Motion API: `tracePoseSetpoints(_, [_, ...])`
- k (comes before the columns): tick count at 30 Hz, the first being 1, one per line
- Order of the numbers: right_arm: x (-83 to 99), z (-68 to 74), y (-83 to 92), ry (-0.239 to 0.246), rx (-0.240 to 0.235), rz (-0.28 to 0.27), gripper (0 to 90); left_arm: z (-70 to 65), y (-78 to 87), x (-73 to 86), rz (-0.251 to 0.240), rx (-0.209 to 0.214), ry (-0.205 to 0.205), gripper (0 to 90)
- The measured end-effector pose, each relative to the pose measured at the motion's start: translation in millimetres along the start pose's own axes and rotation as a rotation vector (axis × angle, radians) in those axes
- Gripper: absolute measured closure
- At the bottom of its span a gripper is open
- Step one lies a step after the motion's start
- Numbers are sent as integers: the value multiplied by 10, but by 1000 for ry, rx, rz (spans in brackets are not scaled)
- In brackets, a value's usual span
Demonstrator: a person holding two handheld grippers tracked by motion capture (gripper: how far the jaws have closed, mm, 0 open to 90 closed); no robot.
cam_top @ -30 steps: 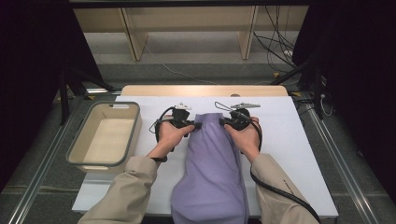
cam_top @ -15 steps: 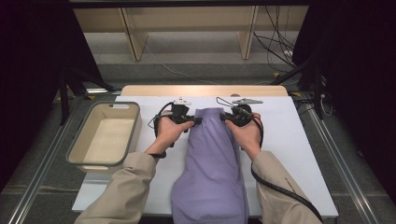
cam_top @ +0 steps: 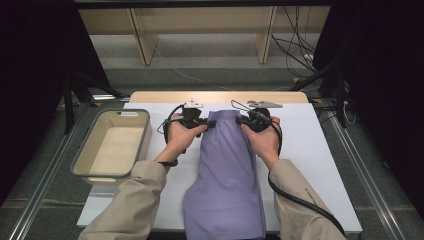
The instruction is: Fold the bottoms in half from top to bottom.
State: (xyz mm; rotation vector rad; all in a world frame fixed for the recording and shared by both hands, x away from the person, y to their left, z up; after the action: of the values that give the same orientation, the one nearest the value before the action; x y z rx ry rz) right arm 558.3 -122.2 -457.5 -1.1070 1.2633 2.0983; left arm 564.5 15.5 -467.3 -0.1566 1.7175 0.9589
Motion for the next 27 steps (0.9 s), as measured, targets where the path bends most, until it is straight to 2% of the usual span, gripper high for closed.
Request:
tracePoseSetpoints(11, [-134,43,53,29,13,-50,802,21,66,-135,-41,-26,-16,776])
tracePoseSetpoints(21, [-250,78,90,65,10,-88,801,43,120,-251,-56,-49,-55,775])
tracePoseSetpoints(25, [-270,85,95,70,12,-96,800,51,122,-277,-59,-69,-89,775])
tracePoseSetpoints(27, [-283,83,97,74,17,-100,800,50,124,-296,-66,-72,-88,775])
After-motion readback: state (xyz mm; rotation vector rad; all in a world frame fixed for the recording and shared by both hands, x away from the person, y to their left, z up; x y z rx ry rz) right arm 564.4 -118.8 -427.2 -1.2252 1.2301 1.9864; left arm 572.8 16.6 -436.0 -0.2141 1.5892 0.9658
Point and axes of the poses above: each handheld gripper's, and its own axes: y roughly backward along the jaws, x roughly out of its underside, z roughly to its left, the point moved 9 cm from there along -y, roughly forward along the jaws, and after that the axes turned 8 degrees about -y, right-handed, at the moved point
